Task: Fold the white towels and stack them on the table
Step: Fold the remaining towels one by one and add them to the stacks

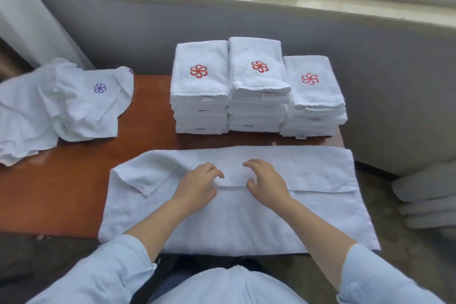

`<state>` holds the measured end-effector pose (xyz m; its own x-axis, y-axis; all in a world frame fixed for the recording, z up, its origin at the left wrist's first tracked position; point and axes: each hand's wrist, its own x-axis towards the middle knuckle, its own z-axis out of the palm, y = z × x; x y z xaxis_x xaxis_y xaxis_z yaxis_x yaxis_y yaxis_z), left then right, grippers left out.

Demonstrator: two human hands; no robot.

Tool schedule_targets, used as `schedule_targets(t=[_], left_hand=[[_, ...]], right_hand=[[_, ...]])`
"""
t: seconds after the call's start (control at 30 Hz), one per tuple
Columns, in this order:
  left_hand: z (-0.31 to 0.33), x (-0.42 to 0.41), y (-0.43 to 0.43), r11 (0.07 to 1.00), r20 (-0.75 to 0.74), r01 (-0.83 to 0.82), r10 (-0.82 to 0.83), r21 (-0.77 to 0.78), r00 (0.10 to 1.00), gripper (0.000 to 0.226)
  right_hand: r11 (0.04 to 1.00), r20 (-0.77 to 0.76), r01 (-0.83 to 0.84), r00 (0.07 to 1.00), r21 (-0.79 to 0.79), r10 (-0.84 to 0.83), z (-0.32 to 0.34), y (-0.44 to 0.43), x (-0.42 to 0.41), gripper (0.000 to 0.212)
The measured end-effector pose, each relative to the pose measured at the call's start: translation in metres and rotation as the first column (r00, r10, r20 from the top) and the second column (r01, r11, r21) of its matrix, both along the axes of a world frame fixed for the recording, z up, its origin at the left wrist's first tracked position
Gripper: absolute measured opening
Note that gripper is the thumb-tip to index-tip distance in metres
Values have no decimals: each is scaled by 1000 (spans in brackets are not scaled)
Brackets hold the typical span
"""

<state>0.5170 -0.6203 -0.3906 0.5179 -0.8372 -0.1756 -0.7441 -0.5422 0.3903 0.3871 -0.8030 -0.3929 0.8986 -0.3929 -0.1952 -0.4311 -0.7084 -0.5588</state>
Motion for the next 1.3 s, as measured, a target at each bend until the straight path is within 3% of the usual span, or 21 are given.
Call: schedule_targets(t=[0.2,0.4,0.63,0.77,0.97,1.1,1.2,1.3], left_hand=[[9,34,98,958,81,-284,280,39,957,22],[5,78,175,915,73,-392,387,90,919,38],[-12,145,211,971,23,-221,220,95,975,54],[-22,177,215,990,-18,-80,83,119,996,51],[-28,199,217,993,-32,76,-73,90,997,43],[-25,213,216,992,-78,104,-99,65,992,33],[-24,225,218,995,-168,94,-87,35,982,24],[-21,240,222,994,-133,105,-105,-7,985,23]], right_hand=[[968,105,-248,964,27,244,11,78,67,39],[903,41,-431,902,0,430,4,152,123,37],[957,-166,-290,945,-28,281,-16,220,173,45],[940,-230,-258,951,-224,207,-26,244,188,23],[924,-263,-170,961,-342,80,-21,258,201,10],[973,-197,77,973,-217,-121,1,263,215,12],[979,-227,199,956,49,-183,18,275,222,16],[926,-253,275,945,261,-209,22,289,223,11]])
